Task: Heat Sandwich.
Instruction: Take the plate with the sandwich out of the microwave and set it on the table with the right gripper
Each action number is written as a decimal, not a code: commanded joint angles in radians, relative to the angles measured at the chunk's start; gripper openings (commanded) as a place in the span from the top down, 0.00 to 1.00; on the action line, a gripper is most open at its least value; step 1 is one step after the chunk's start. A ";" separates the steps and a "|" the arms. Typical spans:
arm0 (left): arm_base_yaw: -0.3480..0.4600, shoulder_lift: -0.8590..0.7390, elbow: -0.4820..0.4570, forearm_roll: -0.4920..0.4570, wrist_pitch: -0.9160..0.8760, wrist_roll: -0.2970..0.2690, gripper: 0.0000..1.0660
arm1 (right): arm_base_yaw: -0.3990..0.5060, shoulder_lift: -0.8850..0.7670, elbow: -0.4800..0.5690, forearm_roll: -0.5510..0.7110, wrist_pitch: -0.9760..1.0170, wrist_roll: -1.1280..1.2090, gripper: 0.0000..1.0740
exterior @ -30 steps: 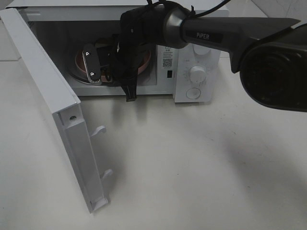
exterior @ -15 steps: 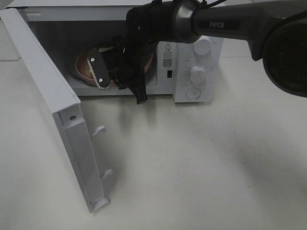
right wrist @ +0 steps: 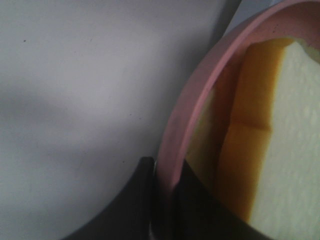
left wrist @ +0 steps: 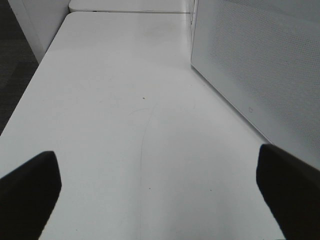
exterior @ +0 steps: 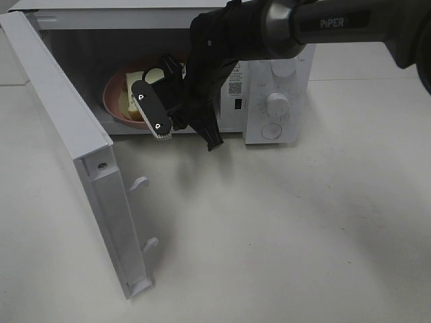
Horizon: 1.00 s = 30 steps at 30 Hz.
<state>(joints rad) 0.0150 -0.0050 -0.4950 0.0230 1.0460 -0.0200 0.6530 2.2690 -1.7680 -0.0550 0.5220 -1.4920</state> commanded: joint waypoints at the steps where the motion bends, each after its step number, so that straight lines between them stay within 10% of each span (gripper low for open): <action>1: 0.003 -0.016 0.002 -0.002 -0.009 0.000 0.06 | -0.001 -0.049 0.043 0.004 -0.024 -0.049 1.00; 30: 0.003 -0.016 0.002 -0.002 -0.009 0.000 0.06 | -0.025 -0.374 0.433 0.229 -0.073 -0.351 1.00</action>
<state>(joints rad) 0.0150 -0.0050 -0.4950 0.0230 1.0460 -0.0200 0.6370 1.9390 -1.3620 0.1520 0.4690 -1.8260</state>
